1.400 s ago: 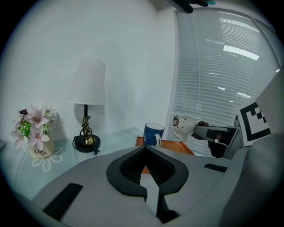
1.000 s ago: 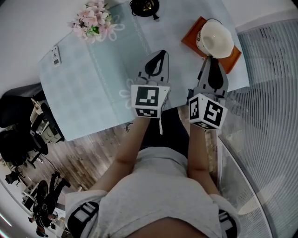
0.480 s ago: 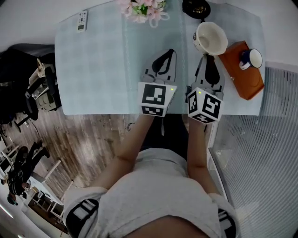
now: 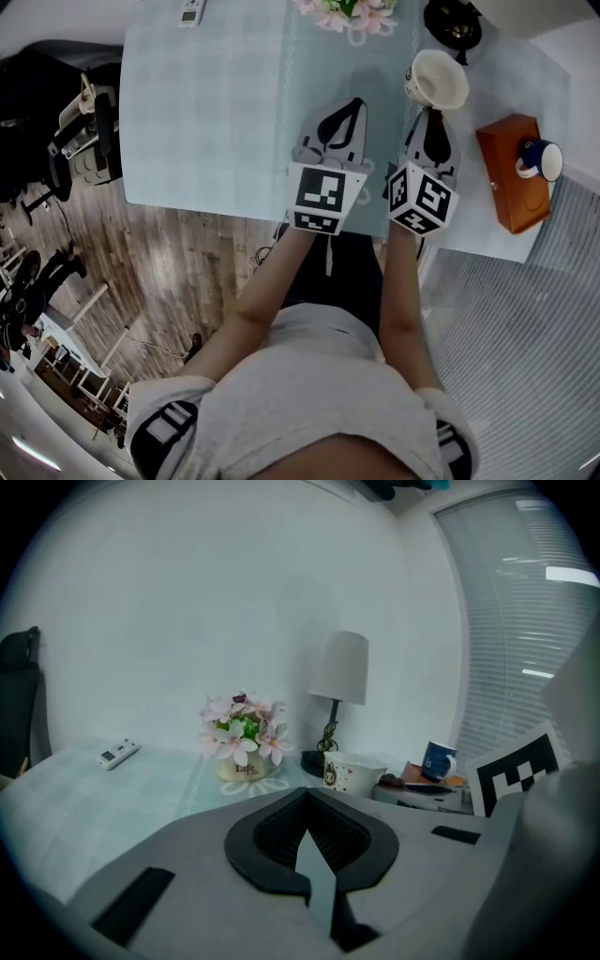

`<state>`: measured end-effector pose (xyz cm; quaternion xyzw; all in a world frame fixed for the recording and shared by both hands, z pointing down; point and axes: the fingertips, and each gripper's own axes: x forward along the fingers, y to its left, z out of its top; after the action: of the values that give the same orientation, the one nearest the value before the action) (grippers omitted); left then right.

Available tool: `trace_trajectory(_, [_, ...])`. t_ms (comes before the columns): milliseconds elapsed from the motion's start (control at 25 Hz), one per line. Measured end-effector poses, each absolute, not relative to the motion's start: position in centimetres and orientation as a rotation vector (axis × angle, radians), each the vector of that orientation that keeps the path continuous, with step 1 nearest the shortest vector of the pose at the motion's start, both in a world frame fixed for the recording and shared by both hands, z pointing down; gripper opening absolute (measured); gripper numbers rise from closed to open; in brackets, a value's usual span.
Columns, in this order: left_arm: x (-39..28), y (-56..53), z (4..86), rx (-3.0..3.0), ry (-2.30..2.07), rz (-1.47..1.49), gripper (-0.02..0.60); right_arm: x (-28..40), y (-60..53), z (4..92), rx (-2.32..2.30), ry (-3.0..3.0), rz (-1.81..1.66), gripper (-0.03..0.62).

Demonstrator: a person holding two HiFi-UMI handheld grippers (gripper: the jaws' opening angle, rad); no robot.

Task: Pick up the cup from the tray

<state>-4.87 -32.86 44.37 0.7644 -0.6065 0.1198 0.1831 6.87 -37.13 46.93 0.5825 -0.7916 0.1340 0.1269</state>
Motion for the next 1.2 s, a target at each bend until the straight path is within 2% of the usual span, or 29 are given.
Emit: trace_trajectory(1200, [-4.3, -33.3, 45.7, 2.176, -1.665, 0.358, 0.005, 5.7, -36.1, 51.8, 1.598, -2.264, 0.311, 0.035])
